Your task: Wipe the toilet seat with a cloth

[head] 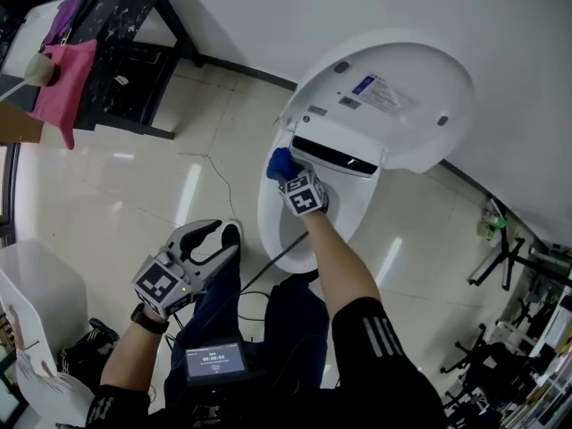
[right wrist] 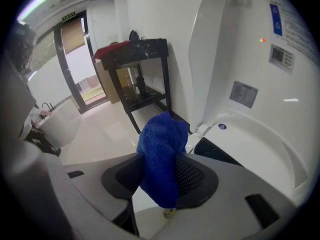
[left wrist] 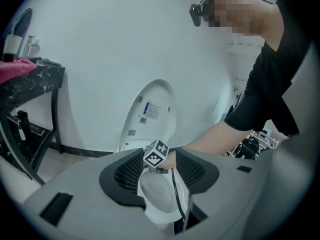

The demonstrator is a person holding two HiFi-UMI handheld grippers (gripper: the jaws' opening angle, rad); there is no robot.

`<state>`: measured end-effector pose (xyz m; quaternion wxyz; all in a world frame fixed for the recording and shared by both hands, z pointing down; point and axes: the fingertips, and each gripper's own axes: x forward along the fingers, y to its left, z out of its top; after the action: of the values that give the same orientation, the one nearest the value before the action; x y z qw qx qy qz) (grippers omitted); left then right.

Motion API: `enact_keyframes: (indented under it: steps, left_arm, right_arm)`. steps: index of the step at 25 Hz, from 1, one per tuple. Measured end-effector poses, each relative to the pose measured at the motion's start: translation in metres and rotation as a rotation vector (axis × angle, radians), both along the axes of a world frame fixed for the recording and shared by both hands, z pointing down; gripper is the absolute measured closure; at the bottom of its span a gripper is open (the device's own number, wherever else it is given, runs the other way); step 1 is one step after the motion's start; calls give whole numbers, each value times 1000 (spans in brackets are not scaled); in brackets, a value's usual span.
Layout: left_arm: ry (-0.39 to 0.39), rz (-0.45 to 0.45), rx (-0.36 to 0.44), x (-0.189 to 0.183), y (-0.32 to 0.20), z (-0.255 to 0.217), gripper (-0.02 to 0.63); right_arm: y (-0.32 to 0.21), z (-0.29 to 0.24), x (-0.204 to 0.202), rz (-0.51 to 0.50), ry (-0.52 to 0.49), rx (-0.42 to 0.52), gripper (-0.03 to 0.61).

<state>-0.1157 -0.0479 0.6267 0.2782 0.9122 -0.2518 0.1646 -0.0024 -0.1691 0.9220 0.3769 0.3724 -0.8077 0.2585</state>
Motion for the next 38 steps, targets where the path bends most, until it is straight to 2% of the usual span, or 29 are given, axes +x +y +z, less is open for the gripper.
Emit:
enact_keyframes:
  steps: [5, 9, 12, 16, 19, 21, 24, 32, 35, 38]
  left_arm:
    - [0, -38, -23, -14, -1, 25, 402]
    - [-11, -46, -44, -19, 3, 38, 403]
    - [-6, -49, -40, -16, 3, 34, 403]
    - [-1, -44, -28, -8, -2, 24, 403]
    - [10, -40, -20, -2, -4, 16, 403]
    - [13, -30, -16, 2, -4, 12, 403]
    - [22, -19, -4, 8, -4, 1, 403]
    - [50, 7, 39, 25, -5, -34, 403]
    - [45, 45, 69, 28, 1, -42, 403]
    - [43, 90, 105, 35, 3, -62, 403]
  right_arm:
    - [2, 61, -11, -26, 46, -10, 383]
    - [11, 62, -10, -46, 64, -13, 379]
    - [39, 77, 1, -75, 97, -77, 379]
    - [87, 100, 29, -135, 193, -192, 388]
    - [115, 102, 47, -131, 204, -263, 394]
    - [124, 94, 58, -120, 206, -273, 399]
    - [119, 63, 64, -58, 129, -228, 410]
    - [85, -48, 68, 122, -213, -25, 465]
    - [73, -110, 74, 261, -351, 45, 468]
    - [73, -194, 84, 342, -459, 140, 469]
